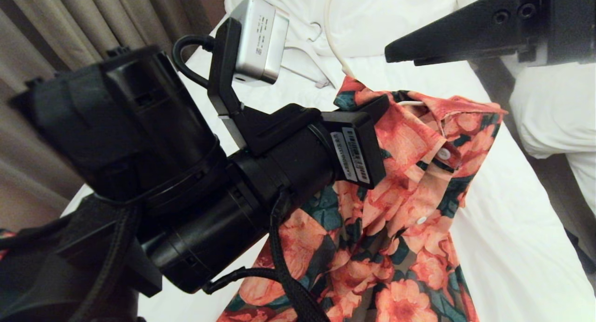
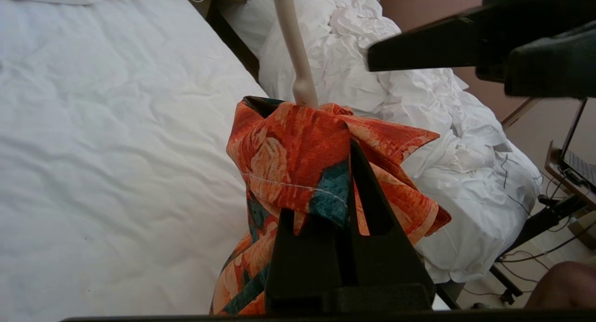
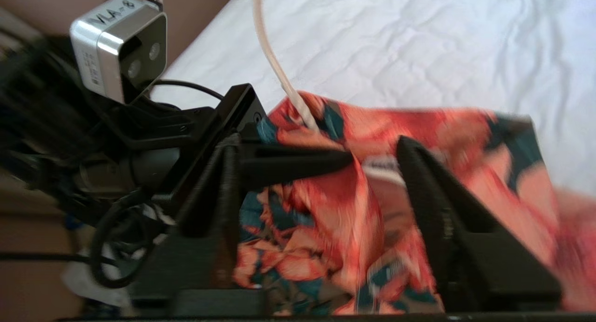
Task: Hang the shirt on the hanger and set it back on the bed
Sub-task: Take the clothes hanger out of the clothes
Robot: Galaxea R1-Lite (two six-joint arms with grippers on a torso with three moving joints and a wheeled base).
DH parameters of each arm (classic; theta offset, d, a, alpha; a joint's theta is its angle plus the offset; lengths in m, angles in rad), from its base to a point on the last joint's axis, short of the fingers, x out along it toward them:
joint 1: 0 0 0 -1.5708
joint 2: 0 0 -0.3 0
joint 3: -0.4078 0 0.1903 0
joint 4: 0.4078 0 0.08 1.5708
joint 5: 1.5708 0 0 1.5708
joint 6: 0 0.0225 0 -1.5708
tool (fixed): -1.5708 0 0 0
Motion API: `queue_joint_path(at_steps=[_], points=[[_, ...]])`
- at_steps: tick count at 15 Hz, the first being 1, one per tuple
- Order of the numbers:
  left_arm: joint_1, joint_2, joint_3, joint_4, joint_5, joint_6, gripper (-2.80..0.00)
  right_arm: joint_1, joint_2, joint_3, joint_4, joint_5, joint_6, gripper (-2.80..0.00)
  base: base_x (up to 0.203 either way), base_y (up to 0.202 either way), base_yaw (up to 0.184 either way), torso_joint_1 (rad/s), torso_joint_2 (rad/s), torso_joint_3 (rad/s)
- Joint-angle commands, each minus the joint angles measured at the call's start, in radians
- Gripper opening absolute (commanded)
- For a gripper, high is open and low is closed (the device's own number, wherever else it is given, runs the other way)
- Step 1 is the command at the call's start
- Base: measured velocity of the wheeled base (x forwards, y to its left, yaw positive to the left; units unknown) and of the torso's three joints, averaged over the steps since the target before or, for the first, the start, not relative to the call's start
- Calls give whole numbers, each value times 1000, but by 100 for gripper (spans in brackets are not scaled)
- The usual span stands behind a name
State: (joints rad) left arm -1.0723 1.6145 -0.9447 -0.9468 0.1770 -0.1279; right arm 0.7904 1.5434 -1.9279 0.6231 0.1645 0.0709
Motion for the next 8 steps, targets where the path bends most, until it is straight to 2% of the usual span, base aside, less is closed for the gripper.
queue_joint_path(at_steps=[1, 4, 8], points=[[0, -4, 0, -6, 1, -1, -280, 21, 33, 4, -25, 2, -20, 0, 0, 0, 0, 0, 0, 0], [-1, -4, 0, -6, 1, -1, -280, 57, 65, 7, -100, 1, -54, 0, 0, 0, 0, 0, 0, 0], [-1, -11, 0, -6, 1, 1, -280, 61, 101, 7, -132, -1, -80, 0, 0, 0, 0, 0, 0, 0]])
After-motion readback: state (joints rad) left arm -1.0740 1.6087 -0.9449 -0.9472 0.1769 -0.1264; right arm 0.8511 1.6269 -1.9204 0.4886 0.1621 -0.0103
